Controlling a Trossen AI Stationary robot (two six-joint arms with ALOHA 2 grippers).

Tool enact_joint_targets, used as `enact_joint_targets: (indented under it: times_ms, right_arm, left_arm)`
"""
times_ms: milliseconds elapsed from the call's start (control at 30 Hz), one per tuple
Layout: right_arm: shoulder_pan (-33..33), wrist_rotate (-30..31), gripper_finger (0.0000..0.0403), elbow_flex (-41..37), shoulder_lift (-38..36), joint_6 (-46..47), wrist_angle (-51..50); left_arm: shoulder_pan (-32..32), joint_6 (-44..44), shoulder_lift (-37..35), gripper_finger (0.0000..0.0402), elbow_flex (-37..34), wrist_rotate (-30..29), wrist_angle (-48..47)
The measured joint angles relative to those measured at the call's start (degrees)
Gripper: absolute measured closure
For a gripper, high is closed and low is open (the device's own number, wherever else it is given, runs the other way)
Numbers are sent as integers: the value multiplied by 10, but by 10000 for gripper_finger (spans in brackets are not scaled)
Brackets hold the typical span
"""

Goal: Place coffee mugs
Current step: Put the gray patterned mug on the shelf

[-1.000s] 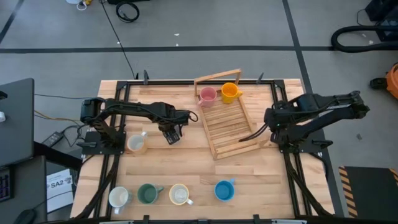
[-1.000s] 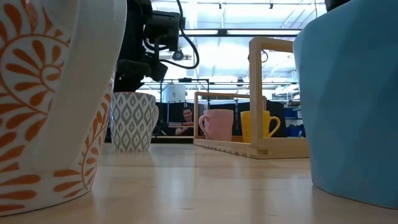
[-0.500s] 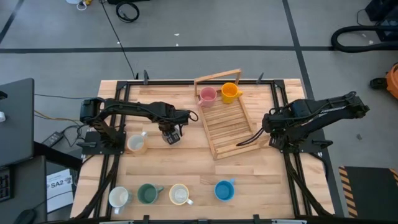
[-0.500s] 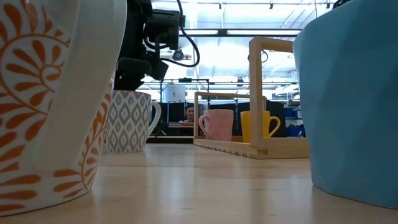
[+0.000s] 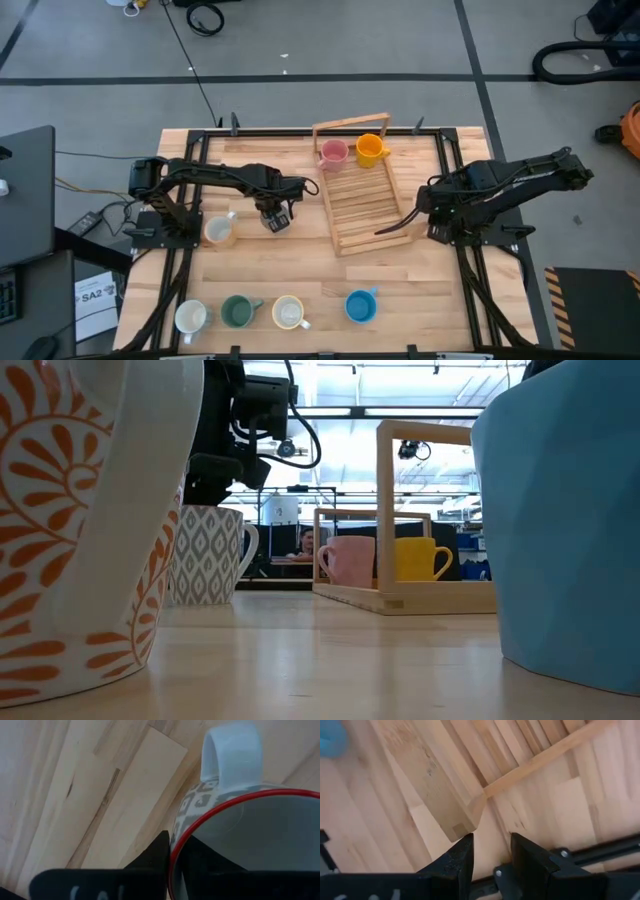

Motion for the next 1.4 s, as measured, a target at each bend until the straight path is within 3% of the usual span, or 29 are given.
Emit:
enact_joint_targets:
  times_ms: [267,733,1100,1400]
  right_arm:
    - [10,-35,268,0,0,-5,60]
    - [35,-8,268,0,-3,-16,75]
    - [33,10,268,0,-23,-36,74]
    - [32,40,268,0,-32,-36,75]
  left_arm:
    - [0,0,0,362,0,0,0]
    - [0,51,1,364,30,-4,-5]
    - [0,231,0,364,145,9,-10]
    - [20,379,-1,364,240,-39,28]
